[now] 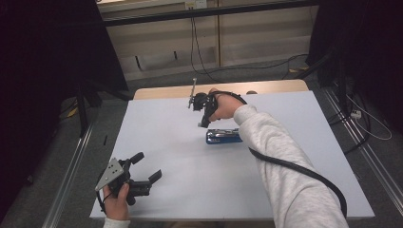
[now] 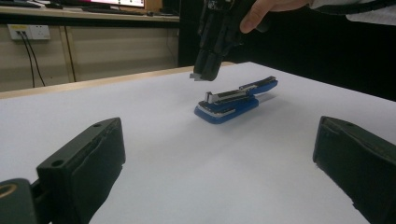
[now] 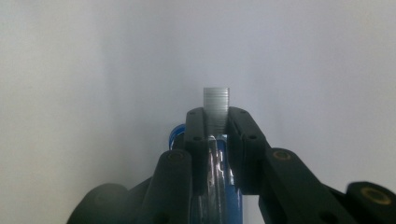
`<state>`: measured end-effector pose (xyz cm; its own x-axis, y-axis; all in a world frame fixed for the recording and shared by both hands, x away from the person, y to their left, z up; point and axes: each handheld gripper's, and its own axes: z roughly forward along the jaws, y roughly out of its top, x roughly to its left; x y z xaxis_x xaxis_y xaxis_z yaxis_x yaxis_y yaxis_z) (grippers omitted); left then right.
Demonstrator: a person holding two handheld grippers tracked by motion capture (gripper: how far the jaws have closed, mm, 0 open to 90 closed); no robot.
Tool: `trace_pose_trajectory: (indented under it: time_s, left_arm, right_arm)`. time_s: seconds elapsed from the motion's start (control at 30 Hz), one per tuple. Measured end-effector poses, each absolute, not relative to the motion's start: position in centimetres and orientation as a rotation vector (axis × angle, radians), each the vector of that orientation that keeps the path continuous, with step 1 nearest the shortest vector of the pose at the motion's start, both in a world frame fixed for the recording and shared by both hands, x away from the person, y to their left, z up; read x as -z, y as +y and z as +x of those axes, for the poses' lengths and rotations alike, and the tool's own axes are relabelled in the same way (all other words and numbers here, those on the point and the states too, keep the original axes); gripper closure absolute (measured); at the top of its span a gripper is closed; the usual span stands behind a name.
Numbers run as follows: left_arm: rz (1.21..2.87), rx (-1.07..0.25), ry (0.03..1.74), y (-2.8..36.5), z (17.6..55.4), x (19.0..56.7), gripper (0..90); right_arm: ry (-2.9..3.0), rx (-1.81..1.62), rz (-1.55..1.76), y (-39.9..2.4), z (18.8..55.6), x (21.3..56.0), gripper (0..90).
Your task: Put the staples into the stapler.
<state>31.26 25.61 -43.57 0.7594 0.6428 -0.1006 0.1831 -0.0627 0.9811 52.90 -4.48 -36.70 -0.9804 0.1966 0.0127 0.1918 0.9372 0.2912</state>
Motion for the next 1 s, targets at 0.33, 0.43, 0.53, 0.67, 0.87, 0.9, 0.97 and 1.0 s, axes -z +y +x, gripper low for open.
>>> trace_pose_trajectory:
  time_s: [0.33,0.43,0.53,0.67,0.87,0.9,0.97,1.0]
  left_arm:
    - [1.616,-0.430,0.683,25.8,31.1,43.6,2.3]
    - [1.617,-0.432,0.683,25.8,31.1,43.6,2.3]
    - [1.621,-0.432,0.681,25.8,31.1,43.6,2.3]
    - [1.618,-0.429,0.683,25.8,31.2,43.6,2.3]
    - [1.620,-0.433,0.679,25.7,31.2,43.6,2.3]
    - [1.620,-0.433,0.679,25.7,31.2,43.6,2.3]
    - [1.622,-0.435,0.678,25.7,31.2,43.6,2.3]
    - [1.622,-0.434,0.679,25.7,31.2,43.6,2.3]
  right_arm:
    - [3.063,-0.474,0.314,-4.7,52.8,36.2,78.4]
    - [3.060,-0.485,0.309,-4.8,52.8,36.2,78.4]
    - [3.058,-0.476,0.293,-4.9,52.9,36.2,78.4]
    - [3.059,-0.477,0.316,-5.2,52.9,36.1,78.4]
    - [3.051,-0.465,0.329,-5.8,52.8,36.0,78.4]
    - [3.051,-0.465,0.329,-5.8,52.8,36.0,78.4]
    - [3.047,-0.467,0.324,-5.9,52.9,36.0,78.4]
    - [3.048,-0.469,0.319,-6.0,52.9,36.0,78.4]
